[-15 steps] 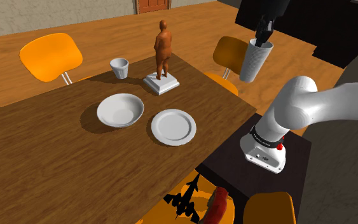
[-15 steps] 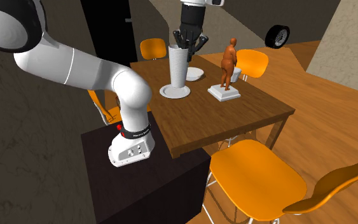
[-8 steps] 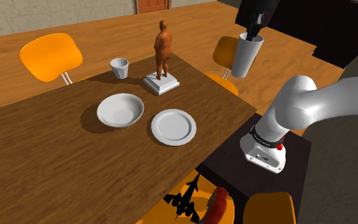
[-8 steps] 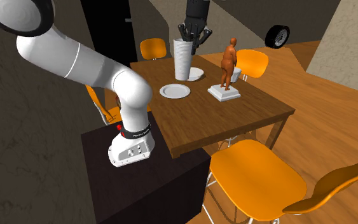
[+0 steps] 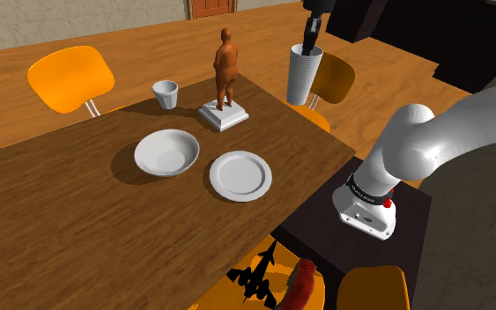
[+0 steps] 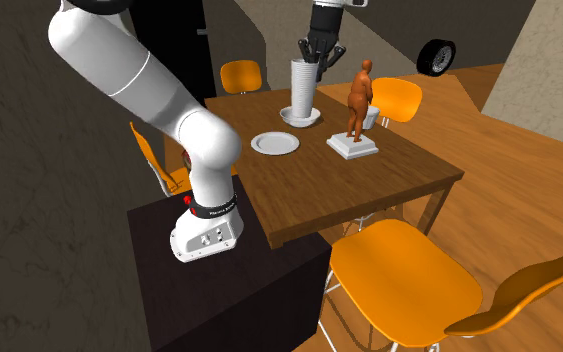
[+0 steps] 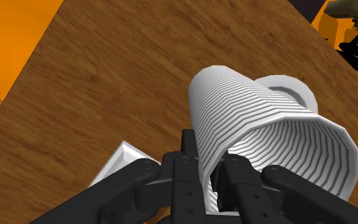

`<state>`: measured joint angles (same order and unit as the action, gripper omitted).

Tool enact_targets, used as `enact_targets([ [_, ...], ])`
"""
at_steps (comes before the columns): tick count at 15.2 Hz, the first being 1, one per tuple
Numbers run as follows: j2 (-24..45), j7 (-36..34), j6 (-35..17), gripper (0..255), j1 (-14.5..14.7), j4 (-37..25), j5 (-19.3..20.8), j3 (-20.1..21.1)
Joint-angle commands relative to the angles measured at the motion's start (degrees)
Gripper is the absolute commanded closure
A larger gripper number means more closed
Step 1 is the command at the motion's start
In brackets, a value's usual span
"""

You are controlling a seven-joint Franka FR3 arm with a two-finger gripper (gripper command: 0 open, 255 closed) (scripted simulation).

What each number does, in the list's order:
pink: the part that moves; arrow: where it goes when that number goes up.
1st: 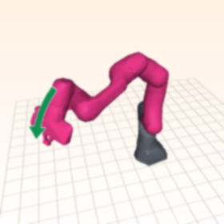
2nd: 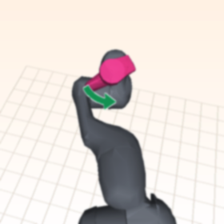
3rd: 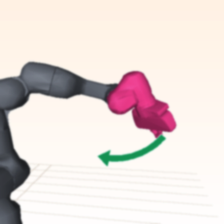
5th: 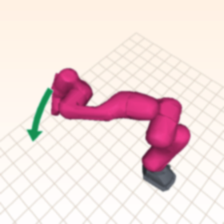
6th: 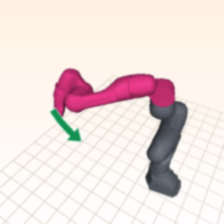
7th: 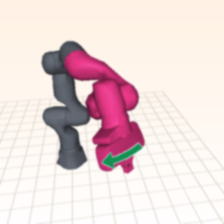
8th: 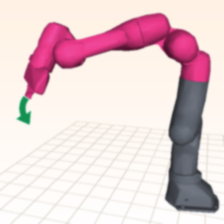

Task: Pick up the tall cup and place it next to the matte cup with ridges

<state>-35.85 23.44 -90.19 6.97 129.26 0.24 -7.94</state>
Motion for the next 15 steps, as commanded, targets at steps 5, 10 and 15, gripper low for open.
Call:
enact_targets([
  [5,12.1,-2.6,-4.4,255,2.0,-7.8,-2.4,1.9],
  [10,22.5,-4.7,-6.4,255,3.4,-16.4,-3.9,3.2],
  [15,33.3,-6.7,-6.6,255,4.6,-27.0,-4.9,4.4],
])
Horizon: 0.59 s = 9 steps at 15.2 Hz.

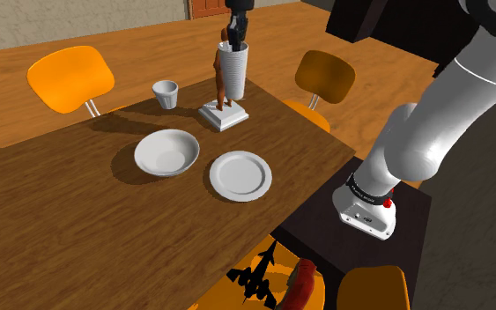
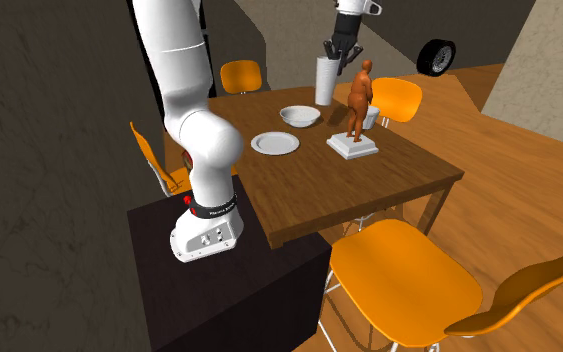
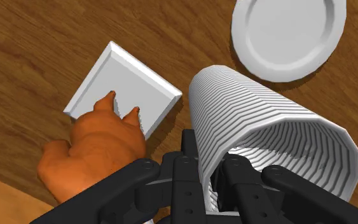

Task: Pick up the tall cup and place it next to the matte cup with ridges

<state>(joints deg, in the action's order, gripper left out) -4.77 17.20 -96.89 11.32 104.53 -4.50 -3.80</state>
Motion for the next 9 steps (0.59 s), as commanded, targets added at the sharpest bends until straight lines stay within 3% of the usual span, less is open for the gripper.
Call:
enact_targets([
  [1,4.4,-0.8,0.2,255,0.4,-4.6,-0.4,0.4],
  [9,24.1,-4.0,4.8,255,1.8,-29.2,-1.2,1.8],
])
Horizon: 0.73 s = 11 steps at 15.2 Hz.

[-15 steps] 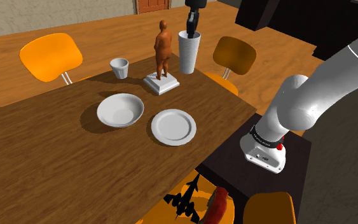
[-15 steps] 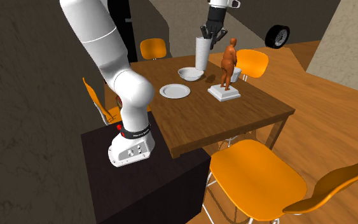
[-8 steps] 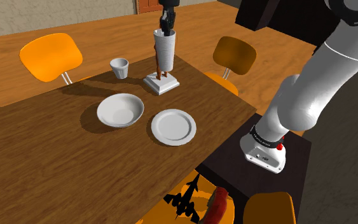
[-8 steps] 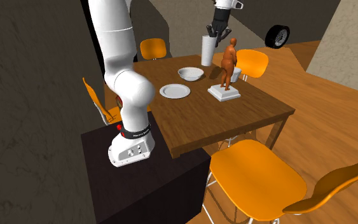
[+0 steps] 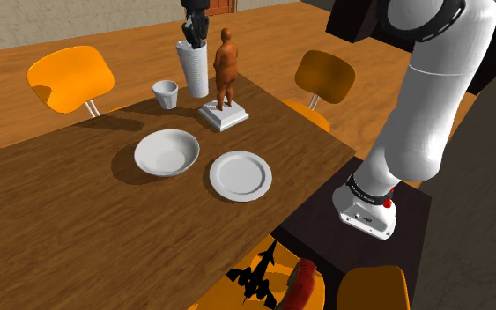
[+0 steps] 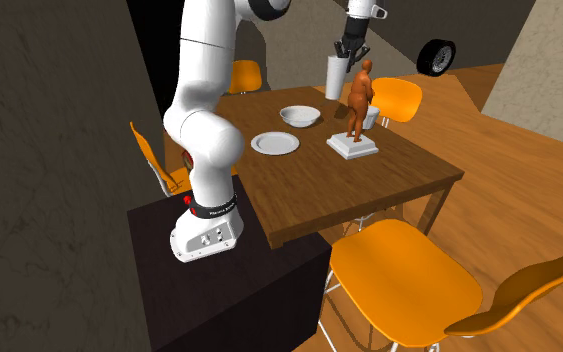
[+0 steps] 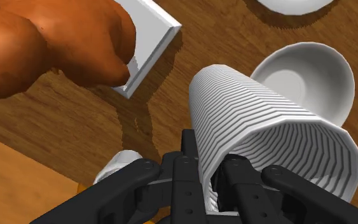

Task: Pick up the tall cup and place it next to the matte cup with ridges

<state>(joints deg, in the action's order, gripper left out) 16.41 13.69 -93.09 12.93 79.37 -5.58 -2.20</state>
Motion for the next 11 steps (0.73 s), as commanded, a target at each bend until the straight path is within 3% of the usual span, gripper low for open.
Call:
enact_targets([
  [1,5.9,-0.9,2.2,255,0.3,-8.2,-0.1,0.3],
  [3,12.5,-1.8,5.3,255,0.6,-18.0,-0.2,0.6],
  [5,21.2,-2.8,10.3,255,0.7,-31.8,-0.3,0.9],
  [11,18.2,-2.2,3.6,255,1.0,-22.1,-0.3,0.8],
])
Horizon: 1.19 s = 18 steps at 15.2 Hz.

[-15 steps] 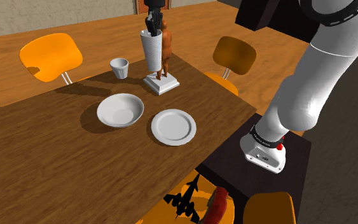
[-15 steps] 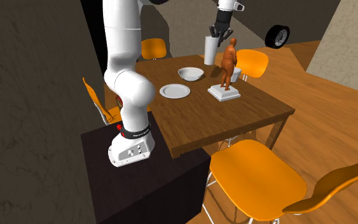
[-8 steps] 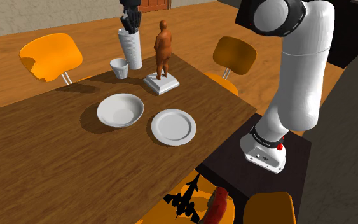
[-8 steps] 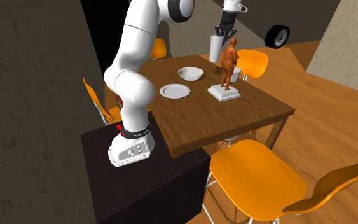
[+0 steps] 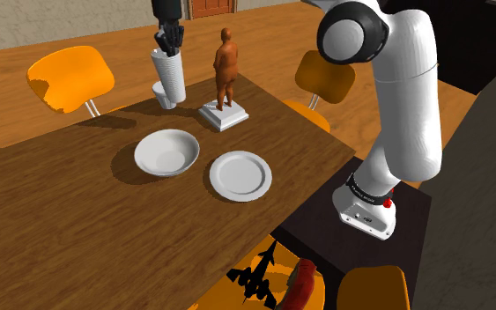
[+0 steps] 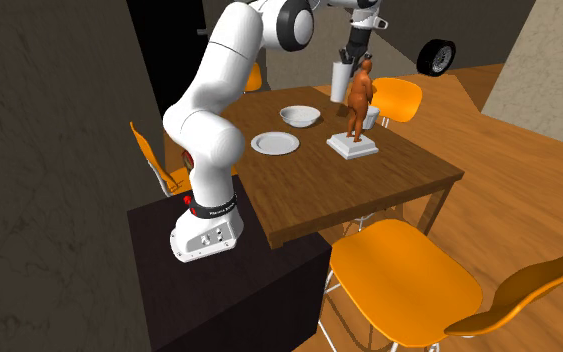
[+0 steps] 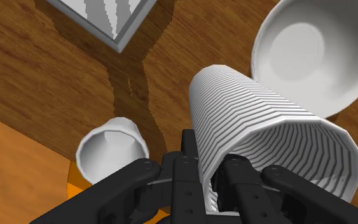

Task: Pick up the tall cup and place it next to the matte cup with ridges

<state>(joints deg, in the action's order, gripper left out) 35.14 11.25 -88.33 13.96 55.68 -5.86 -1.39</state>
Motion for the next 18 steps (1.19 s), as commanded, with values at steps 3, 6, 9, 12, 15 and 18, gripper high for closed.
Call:
enact_targets([
  [3,-1.3,0.4,-4.0,255,0.0,5.3,0.0,-0.1],
  [6,-1.8,0.7,-6.6,255,0.1,8.4,0.0,-0.1],
  [9,-2.1,0.9,-9.1,255,0.2,11.1,-0.1,-0.1],
  [12,-2.1,1.1,-11.4,255,0.2,13.6,-0.1,-0.1],
  [15,-2.0,1.3,-13.7,255,0.2,15.7,-0.1,-0.1],
  [18,-1.8,1.4,-15.8,255,0.3,17.6,-0.2,-0.1],
])
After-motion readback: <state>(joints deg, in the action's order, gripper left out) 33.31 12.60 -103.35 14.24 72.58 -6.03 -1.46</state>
